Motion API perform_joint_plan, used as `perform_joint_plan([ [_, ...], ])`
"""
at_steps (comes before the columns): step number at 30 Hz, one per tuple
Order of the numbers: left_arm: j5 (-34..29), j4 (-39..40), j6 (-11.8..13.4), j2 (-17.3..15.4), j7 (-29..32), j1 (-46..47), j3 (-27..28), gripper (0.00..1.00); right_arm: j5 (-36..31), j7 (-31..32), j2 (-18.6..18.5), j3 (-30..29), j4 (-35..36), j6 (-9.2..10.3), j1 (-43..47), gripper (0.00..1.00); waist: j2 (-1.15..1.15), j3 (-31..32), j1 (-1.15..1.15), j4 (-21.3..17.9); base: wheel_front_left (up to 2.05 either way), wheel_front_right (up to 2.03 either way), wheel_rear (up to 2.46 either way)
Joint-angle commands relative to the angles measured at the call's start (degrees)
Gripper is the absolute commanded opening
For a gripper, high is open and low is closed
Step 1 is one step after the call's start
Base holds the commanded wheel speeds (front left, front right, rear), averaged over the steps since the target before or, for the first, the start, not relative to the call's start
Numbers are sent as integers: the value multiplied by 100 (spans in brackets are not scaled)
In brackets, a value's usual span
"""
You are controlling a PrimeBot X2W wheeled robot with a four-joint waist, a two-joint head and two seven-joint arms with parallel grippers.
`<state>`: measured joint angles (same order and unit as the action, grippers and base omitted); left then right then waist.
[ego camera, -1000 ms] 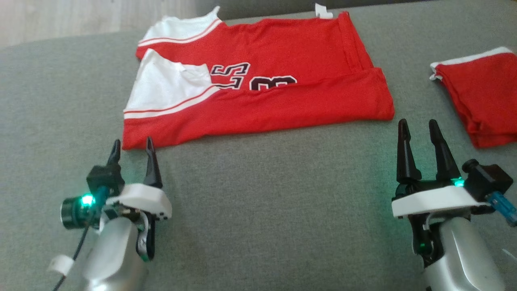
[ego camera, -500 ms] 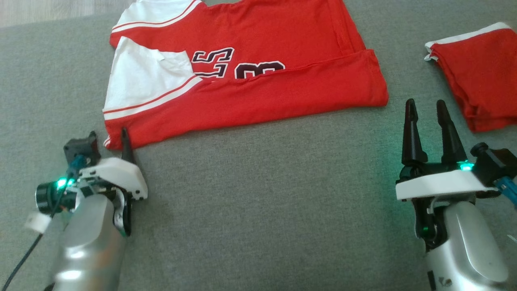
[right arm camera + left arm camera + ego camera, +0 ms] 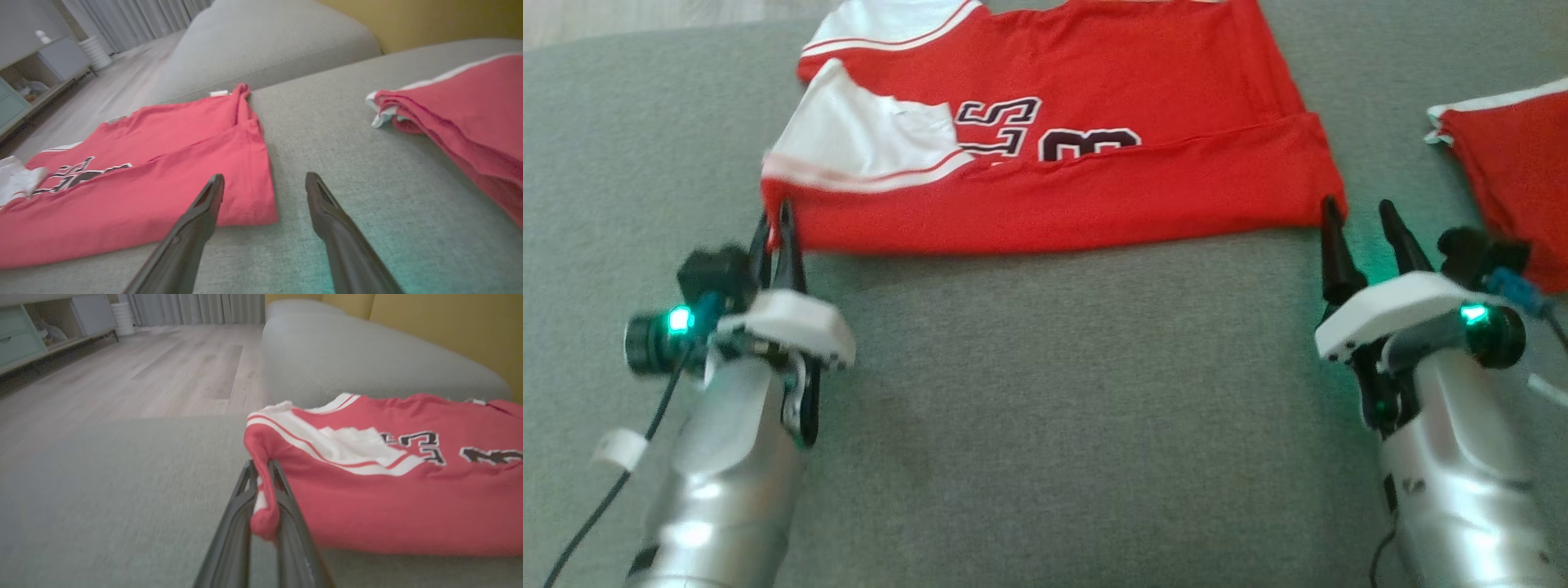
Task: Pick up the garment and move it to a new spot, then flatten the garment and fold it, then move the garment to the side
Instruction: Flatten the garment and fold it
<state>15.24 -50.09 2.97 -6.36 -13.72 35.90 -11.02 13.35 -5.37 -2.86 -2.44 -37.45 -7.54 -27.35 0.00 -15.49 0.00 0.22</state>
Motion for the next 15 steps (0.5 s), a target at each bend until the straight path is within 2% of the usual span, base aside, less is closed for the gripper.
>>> perform_joint_plan([
  [1, -72, 299, -5, -127, -85, 305, 117, 0, -43, 45, -2, 35, 8, 5, -212, 100, 0, -12, 0, 70, 0, 0, 0],
  [8, -298, 1321, -83, -47, -125, 156, -42, 0, -266, 404, -2, -161, -1266, 5, -980, 100, 0, -61, 0, 269, 0, 0, 0],
  [13, -429, 1513, -84, -41, -127, 4, -166, 0, -632, 530, -2, -102, -1987, 5, -1310, 100, 0, -88, 0, 341, 0, 0, 0],
  [14, -433, 1499, -91, -44, -127, -17, -178, 0, -725, 541, -2, -125, -2106, 5, -1359, 94, 0, -91, 0, 348, 0, 0, 0],
  [15, -435, 1476, -99, -47, -127, -34, -190, 0, -794, 549, -2, -136, -2219, 5, -1405, 52, 0, -93, 0, 351, 0, 0, 0],
])
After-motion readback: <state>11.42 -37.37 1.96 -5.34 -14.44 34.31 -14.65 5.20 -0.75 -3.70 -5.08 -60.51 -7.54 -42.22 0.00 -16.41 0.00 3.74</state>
